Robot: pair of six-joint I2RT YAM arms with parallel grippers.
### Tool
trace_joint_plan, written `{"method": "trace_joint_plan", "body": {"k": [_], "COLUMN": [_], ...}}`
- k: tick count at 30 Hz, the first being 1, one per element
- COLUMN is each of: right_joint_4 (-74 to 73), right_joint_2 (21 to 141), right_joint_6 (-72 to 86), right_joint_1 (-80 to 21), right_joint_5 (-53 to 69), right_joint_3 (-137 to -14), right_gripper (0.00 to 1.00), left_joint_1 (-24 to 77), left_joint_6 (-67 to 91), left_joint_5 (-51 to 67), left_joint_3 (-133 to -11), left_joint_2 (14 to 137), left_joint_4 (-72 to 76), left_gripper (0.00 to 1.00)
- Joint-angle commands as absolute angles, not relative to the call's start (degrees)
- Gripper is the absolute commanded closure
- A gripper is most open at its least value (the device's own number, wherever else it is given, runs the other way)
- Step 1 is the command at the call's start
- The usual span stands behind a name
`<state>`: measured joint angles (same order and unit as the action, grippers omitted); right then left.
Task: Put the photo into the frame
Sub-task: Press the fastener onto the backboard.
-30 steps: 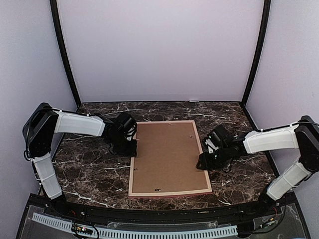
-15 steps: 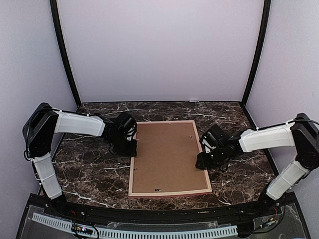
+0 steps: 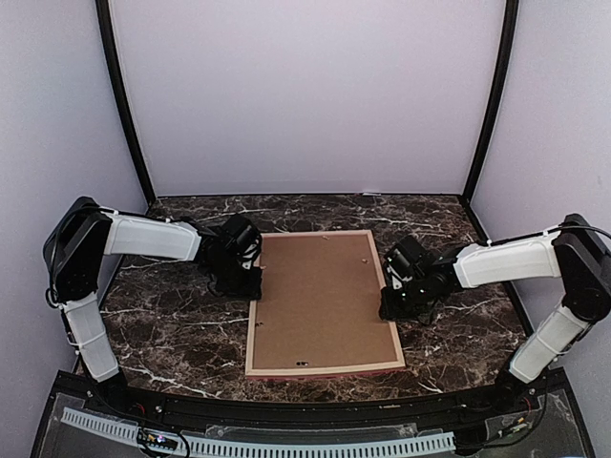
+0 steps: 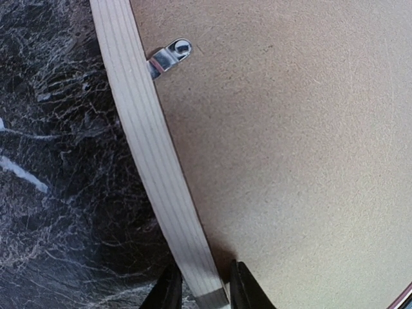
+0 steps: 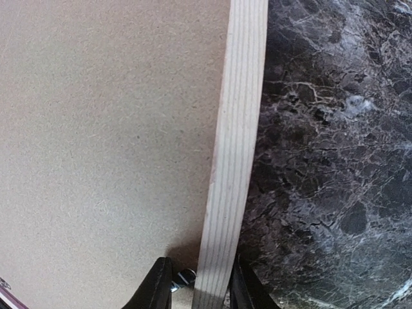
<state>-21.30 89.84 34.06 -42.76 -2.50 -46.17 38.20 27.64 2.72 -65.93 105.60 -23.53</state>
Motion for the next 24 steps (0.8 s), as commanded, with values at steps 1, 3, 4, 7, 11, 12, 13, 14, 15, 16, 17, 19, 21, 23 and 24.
{"method": "trace_joint_plan", "body": {"k": [1,3,4,7,11,12,13,14,15,16,17,19,21,23,24], "right_joint_4": [-21.1,-21.0,-20.9,-20.8,-20.6,-20.5,-20.3,-19.9,-19.4,-18.8,-18.1,-17.2,-17.0,-17.0,-16.9], "right_joint_2": [91.8,91.8,91.8,91.8,91.8,91.7,91.6,91.3,91.1,90.6,90.1,89.4,89.0,88.8,88.9], "right_joint_6": [34.2,34.5,34.5,34.9,35.2,35.4,35.4,35.6,35.7,36.0,36.1,36.3,36.3,36.2,36.2], "right_joint_1": [-43.2,-43.2,-43.1,-43.1,-42.9,-42.8,-42.7,-42.4,-42.0,-41.6,-41.1,-40.1,-39.4,-38.9,-38.7], "right_joint_5": [-2.9,-2.5,-2.2,-1.5,-0.8,-0.6,-0.3,-0.2,1.5,2.6,3.5,5.0,5.8,6.3,6.5], "right_joint_3": [-46.7,-46.6,-46.6,-46.4,-46.4,-46.4,-46.4,-46.4,-46.3,-46.0,-45.7,-45.2,-44.9,-44.5,-44.4], "right_gripper": [0.73,0.74,0.75,0.76,0.73,0.71,0.68,0.66,0.63,0.62,0.62,0.62,0.63,0.65,0.66], "left_joint_1": [37.9,37.8,37.8,37.9,37.9,37.9,37.9,37.9,37.9,37.9,37.9,37.8,37.9,37.8,37.8], "left_joint_6": [27.0,27.0,27.0,27.0,27.0,27.0,27.0,27.0,27.0,27.0,27.0,27.0,27.0,27.0,27.0], "left_joint_5": [2.4,2.3,2.4,2.4,2.3,2.3,2.4,2.4,2.4,2.5,2.5,2.4,2.5,2.5,2.5], "left_joint_3": [-65.4,-65.3,-65.3,-65.2,-65.0,-65.0,-65.0,-65.0,-64.9,-64.9,-65.0,-64.9,-64.9,-64.8,-64.8], "left_joint_2": [105.6,105.6,105.6,105.6,105.4,105.4,105.4,105.4,105.4,105.3,105.3,105.3,105.3,105.2,105.3], "left_joint_4": [-26.2,-26.1,-26.1,-26.2,-26.1,-26.0,-26.0,-26.0,-26.0,-26.0,-26.0,-26.0,-25.9,-25.9,-25.8], "left_gripper": [0.73,0.74,0.73,0.74,0.74,0.74,0.74,0.74,0.74,0.74,0.74,0.74,0.74,0.74,0.74]}}
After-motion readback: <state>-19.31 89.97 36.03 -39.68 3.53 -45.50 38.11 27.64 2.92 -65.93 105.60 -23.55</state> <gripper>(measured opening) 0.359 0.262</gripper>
